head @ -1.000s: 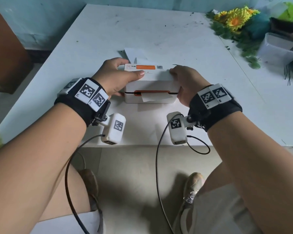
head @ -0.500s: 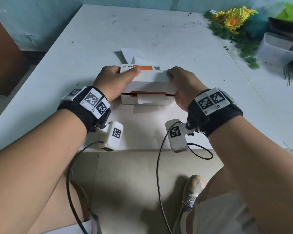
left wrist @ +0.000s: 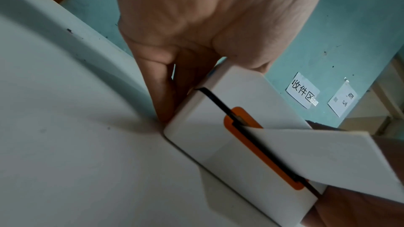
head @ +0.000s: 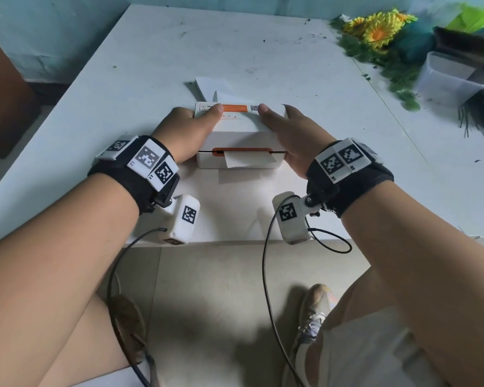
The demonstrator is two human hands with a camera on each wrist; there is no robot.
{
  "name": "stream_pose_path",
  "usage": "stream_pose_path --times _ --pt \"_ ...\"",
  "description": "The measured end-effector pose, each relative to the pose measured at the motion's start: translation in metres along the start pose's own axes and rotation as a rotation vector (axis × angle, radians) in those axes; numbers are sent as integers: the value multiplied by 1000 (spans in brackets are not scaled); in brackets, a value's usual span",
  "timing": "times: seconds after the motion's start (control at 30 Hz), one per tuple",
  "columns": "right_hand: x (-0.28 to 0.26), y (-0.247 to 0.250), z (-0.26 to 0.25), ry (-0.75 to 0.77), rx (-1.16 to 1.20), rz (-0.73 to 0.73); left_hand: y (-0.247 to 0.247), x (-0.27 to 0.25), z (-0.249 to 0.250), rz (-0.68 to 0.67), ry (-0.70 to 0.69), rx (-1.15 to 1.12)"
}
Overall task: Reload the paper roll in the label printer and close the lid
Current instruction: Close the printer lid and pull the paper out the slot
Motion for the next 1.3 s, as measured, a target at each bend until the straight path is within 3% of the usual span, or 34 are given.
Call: stream_pose_path --times 0.37,0.63,0.77,1.07,1.2,1.3 --pt "22 5 15 -3 -17 2 2 -10 8 -16 10 -1" --pt "-7 5 -12 75 -172 71 -2 -7 8 -93 48 8" --pt "-7 7 -13 71 -242 66 -1 -19 22 -133 -1 -44" --pt "-53 10 -28 -11 -703 21 5 -37 33 -107 2 -88" --pt "-72 9 -16 -131 -547 -88 3 -37 28 -94 38 -119" --pt "-79 4 -14 -125 -451 -106 3 -37 27 -78 45 -111"
Point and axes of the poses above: each hand's wrist, its own x-axis towards the middle knuckle, its own y-axis out of the back of the hand, z = x × y, the point moved 10 cm from there along x, towards the middle knuckle, and after that the axes turned 1 degree about y, right-handed, at the moved point
